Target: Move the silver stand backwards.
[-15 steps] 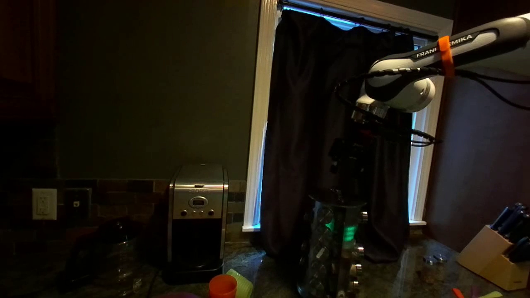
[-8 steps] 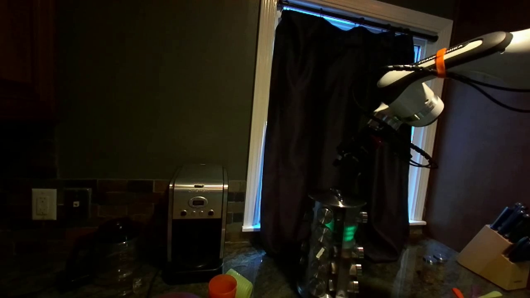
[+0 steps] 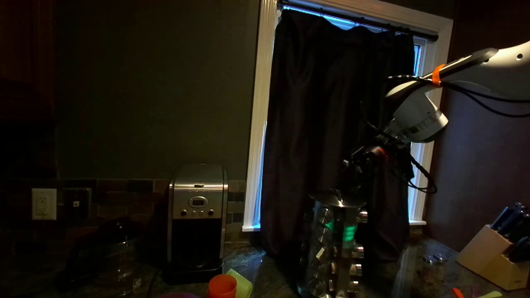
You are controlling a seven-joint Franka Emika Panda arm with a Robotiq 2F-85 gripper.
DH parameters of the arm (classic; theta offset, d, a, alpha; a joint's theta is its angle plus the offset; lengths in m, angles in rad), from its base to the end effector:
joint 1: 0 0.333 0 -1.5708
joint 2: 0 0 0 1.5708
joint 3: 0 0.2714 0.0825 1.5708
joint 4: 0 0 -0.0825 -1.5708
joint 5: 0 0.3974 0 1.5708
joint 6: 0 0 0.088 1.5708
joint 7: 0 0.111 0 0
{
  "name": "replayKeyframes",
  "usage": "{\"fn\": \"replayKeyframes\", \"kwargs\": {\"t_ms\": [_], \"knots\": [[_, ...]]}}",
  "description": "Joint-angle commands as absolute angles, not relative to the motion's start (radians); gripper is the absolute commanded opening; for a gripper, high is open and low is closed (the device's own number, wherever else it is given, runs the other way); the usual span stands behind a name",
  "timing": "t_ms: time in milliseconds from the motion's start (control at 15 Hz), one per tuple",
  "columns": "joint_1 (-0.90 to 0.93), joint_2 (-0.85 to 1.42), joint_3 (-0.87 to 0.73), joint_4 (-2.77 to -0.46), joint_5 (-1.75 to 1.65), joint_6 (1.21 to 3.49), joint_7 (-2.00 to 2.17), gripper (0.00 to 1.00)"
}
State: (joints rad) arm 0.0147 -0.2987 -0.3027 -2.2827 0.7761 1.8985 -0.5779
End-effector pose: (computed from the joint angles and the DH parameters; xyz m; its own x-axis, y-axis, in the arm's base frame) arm 0.4784 -0.0882 0.4328 0.9734 -0.0848 0.2128 0.0896 -0.7138 -0.6946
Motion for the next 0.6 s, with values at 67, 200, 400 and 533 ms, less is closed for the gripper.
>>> {"fn": "replayKeyframes", "kwargs": {"t_ms": [67, 200, 400, 533], "knots": [[-0.027, -0.288, -0.266, -2.279, 0.787, 1.888, -0.587, 1.0], [-0.027, -0.287, -0.269, -2.283, 0.83, 1.898, -0.595, 1.0], [-0.038, -0.263, -0.28, -2.282, 0.964, 1.862, -0.593, 1.0], [-0.05, -0.242, -0.287, -2.278, 1.048, 1.81, -0.603, 1.0]]}}
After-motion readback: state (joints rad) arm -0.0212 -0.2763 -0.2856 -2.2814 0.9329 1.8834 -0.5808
